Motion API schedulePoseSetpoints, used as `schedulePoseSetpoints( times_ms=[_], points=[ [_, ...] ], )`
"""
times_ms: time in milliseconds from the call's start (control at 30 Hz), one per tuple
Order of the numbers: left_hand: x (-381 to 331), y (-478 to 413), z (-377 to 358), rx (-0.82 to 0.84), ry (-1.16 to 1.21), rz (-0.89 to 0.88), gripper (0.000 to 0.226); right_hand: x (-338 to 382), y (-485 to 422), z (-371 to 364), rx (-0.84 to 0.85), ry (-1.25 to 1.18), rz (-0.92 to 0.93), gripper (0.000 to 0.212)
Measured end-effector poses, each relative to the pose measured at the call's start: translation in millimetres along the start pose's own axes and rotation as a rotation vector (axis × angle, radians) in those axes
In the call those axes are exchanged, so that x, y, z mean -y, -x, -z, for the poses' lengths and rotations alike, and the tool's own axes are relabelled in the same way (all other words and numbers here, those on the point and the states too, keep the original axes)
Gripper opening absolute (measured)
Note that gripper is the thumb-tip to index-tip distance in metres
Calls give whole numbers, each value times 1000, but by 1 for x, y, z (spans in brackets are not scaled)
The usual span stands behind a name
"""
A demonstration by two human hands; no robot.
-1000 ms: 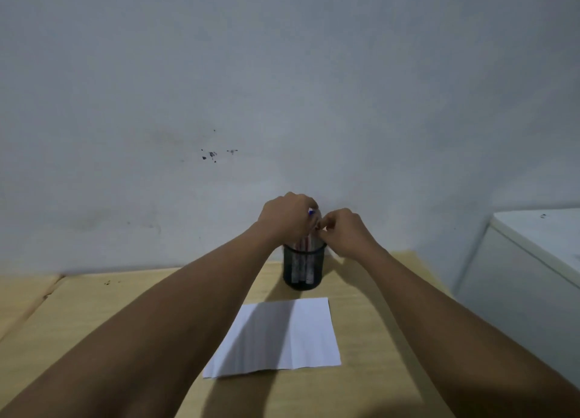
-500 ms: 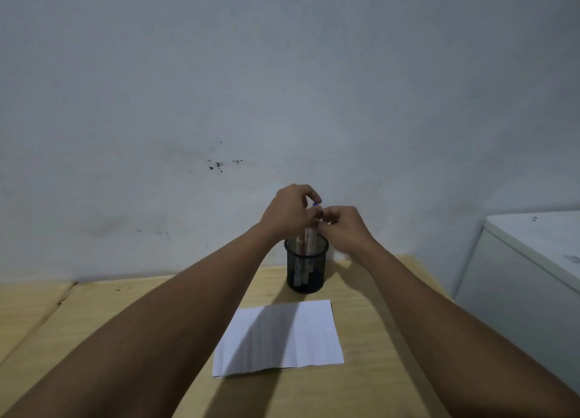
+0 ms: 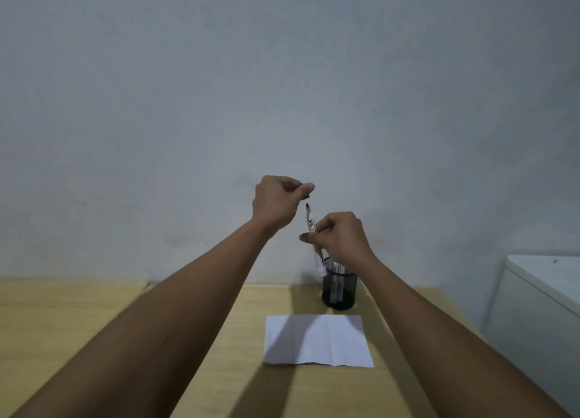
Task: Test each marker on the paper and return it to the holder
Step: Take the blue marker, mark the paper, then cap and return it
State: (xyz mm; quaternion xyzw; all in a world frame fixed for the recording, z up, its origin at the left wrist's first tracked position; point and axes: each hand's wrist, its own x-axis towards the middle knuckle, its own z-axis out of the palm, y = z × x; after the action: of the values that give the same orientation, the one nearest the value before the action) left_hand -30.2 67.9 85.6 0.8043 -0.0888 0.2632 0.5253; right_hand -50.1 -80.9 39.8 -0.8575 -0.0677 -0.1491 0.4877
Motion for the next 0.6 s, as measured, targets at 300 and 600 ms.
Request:
schedulePoseSetpoints(
  times_ms=[300, 600],
  points=[
    [127, 52, 39, 69, -430, 154, 15, -40, 34, -57, 84, -106, 20, 15],
    [198, 95, 27, 166, -541, 232, 3, -67, 30, -76, 144, -223, -19, 8]
  ],
)
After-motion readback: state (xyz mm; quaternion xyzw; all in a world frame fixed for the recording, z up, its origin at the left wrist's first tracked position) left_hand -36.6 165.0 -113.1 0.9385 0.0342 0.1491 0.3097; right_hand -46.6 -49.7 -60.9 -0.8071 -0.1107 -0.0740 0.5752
